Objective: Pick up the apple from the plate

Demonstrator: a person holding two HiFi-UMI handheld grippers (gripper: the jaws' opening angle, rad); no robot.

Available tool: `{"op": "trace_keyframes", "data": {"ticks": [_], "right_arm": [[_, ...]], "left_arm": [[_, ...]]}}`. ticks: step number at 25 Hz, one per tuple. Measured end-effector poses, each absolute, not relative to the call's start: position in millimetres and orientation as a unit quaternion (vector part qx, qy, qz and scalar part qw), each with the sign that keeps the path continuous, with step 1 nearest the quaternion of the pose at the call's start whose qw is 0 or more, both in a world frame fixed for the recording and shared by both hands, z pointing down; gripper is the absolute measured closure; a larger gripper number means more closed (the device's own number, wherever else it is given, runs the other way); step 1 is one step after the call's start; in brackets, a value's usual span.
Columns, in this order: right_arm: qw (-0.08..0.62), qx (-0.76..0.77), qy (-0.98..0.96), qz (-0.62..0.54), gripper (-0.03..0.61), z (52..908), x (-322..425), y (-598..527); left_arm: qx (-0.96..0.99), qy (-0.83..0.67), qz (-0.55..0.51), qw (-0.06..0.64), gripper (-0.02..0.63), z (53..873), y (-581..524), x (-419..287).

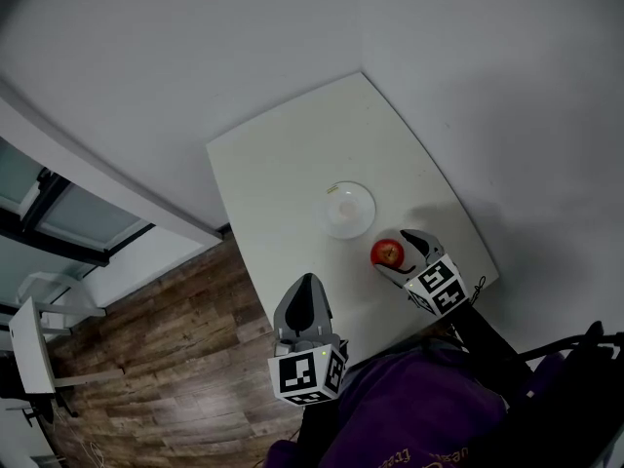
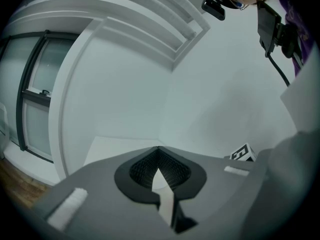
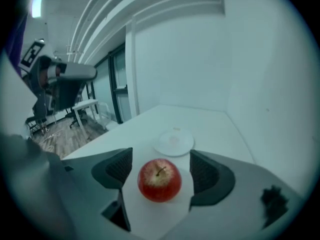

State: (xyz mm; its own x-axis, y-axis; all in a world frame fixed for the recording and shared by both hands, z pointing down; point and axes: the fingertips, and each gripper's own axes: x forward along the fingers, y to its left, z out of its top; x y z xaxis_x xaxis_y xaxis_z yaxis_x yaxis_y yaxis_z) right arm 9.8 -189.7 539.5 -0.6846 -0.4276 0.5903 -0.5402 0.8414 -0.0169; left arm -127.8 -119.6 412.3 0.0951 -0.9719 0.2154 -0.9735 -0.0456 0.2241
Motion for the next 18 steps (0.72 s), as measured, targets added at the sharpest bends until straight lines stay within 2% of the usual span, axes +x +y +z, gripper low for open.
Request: {"op": "trace_keyframes", "data": {"ticks": [5,6,8,18], "right_arm": [[0.188,0.263,-0.941,0.095,0.228,481,6,-197],[0.176,0.270,-0.943,0.086,0.279,471,6,-200],[0.154,0.293,-0.941,0.065,0.565,452,10,-206],[0.141,0.318,-0.937,0.042,0.569,430,11,-215]], "left_arm": [[0.724,-0.672,0.004,0.156,0.607,412,-121,-127],[0.724,-0.672,0.004,0.156,0.607,412,-121,-127],[0.725,-0.671,0.004,0.155,0.607,411,-122,-127],[0.728,-0.668,0.003,0.154,0.607,412,-126,-124]]}}
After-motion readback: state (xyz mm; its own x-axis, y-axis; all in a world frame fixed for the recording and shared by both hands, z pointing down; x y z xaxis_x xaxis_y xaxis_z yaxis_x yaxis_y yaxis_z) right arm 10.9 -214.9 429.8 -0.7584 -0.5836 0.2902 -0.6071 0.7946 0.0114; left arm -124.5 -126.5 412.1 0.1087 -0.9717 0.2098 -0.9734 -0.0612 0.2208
